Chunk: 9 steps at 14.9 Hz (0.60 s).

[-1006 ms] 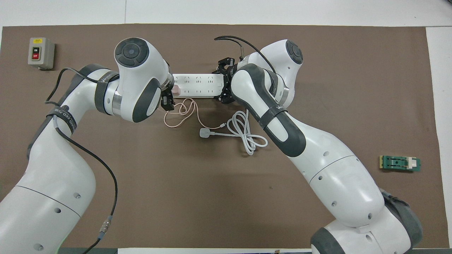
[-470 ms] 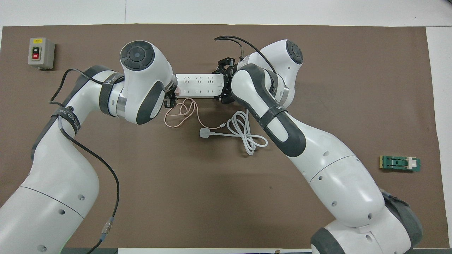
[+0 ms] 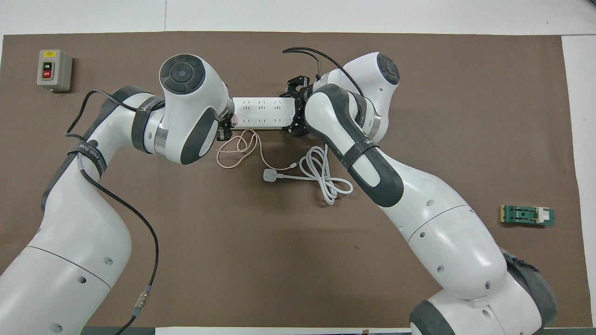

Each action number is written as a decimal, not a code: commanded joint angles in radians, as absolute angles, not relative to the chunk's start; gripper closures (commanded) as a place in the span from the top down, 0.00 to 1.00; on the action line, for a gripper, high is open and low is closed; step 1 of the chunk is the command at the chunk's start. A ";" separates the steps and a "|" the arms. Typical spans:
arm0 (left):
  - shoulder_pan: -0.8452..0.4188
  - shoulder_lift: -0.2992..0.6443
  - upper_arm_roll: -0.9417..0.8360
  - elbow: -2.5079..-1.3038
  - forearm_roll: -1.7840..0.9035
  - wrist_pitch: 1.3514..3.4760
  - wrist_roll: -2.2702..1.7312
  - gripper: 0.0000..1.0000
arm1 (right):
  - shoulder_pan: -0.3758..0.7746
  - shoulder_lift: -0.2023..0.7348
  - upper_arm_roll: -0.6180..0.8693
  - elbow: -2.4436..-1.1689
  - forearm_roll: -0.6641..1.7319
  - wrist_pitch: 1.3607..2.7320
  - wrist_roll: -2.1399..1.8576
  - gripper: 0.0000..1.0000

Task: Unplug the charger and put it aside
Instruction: 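Grasp the pink charger with the left gripper while the right gripper holds the strip, then pull the pink charger out of the strip with the left gripper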

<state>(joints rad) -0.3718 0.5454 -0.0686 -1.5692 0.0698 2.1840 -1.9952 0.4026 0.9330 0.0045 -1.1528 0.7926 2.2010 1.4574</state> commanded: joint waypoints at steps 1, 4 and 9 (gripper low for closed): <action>-0.373 0.523 -0.057 -1.562 0.083 2.152 -1.987 0.00 | 0.394 0.962 0.014 -1.134 0.808 2.255 1.427 0.50; -0.368 0.529 -0.057 -1.496 0.086 2.038 -1.924 0.00 | 0.394 0.962 0.014 -1.134 0.810 2.255 1.427 0.50; -0.319 0.460 -0.063 -1.460 0.063 1.927 -1.807 0.00 | 0.393 0.962 0.014 -1.134 0.810 2.255 1.427 0.50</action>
<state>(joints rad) -0.3503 0.5199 -0.0595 -1.4571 0.0697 1.9874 -1.8786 0.4025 0.9330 0.0047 -1.1530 0.7929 2.2016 1.4574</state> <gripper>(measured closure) 0.687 0.066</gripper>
